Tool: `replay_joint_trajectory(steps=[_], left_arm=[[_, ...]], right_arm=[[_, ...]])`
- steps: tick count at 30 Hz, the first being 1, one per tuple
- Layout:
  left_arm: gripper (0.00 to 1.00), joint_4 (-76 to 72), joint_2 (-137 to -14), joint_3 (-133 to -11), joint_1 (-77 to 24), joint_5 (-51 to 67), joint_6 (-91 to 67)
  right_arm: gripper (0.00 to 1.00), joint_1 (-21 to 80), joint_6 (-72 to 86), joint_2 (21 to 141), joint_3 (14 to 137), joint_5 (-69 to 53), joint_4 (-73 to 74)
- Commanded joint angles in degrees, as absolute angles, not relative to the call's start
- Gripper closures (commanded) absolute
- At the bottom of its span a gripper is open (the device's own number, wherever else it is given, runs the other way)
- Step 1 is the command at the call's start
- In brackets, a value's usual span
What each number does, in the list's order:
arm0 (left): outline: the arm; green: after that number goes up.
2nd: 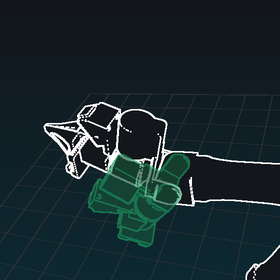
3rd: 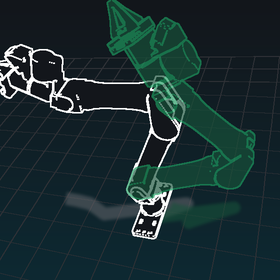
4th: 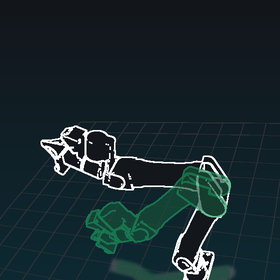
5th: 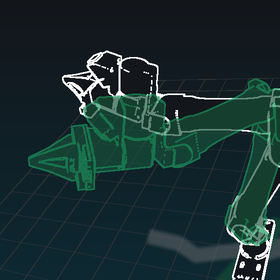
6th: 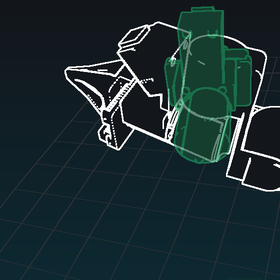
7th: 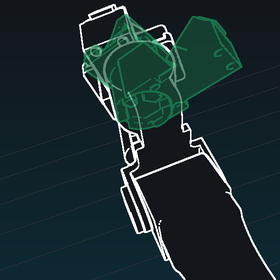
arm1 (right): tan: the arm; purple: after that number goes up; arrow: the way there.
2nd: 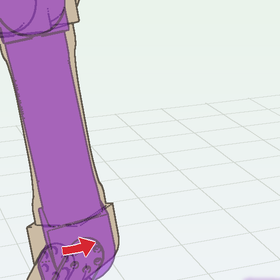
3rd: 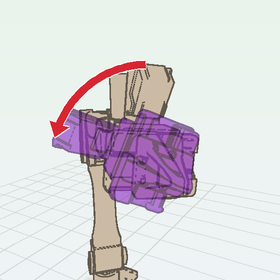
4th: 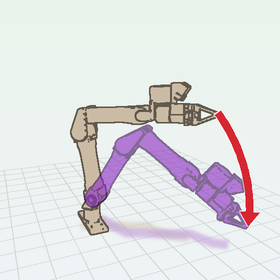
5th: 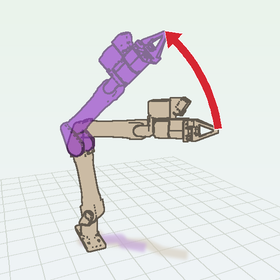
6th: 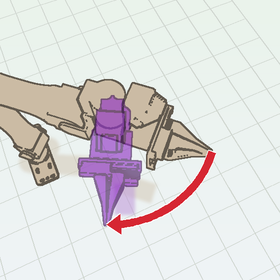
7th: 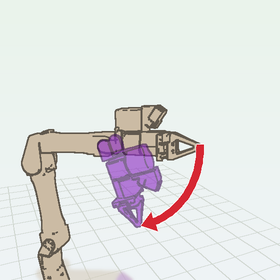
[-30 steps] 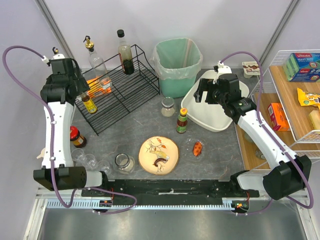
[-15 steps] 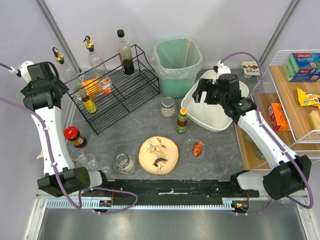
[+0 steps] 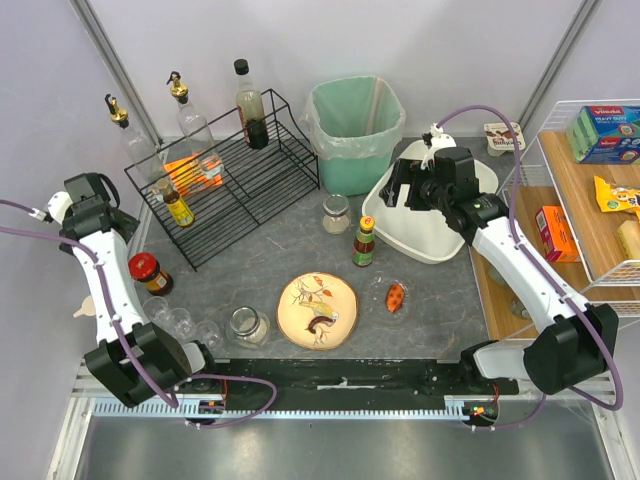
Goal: Clear the kitchen counter
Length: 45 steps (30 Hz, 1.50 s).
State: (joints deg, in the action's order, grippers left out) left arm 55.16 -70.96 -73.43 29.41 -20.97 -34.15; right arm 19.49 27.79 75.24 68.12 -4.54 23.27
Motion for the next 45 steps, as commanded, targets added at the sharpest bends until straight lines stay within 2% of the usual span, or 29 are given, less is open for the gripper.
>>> replay_joint_trajectory(steps=[1,9,22,24,28,32,34,36,45], left_arm=[[0.19,55.3,-71.4,-71.0,29.8,-24.1,-42.2],[0.19,51.3,-73.9,-64.5,30.0,-18.6,-43.2],[0.21,48.5,-76.4,-58.6,30.0,-16.5,-43.8],[0.26,48.4,-76.0,-58.7,30.0,-16.9,-43.7],[0.50,48.3,-73.9,-59.1,30.0,-18.4,-43.7],[0.81,48.3,-71.8,-60.3,30.0,-19.2,-42.8],[0.84,48.7,-70.7,-61.4,30.0,-19.6,-41.9],[0.98,49.4,-69.3,-63.4,30.0,-19.7,-40.6],[0.98,51.4,-64.3,-74.0,30.0,-23.8,-34.4]], right_arm=[[0.02,19.2,28.7,75.7,68.8,-5.7,22.9],[0.02,19.2,28.5,75.7,69.0,-5.3,23.6],[0.02,19.0,27.9,76.1,68.8,-4.7,24.2],[0.02,19.0,27.9,76.2,68.6,-4.7,24.3],[0.02,18.9,27.7,75.9,68.3,-4.4,24.3],[0.02,18.9,27.1,75.6,68.3,-3.7,24.5],[0.02,18.9,26.9,75.7,68.4,-3.6,24.4],[0.02,18.7,26.8,75.7,68.4,-3.7,24.5],[0.02,18.6,26.8,76.2,69.6,-3.1,25.0]])
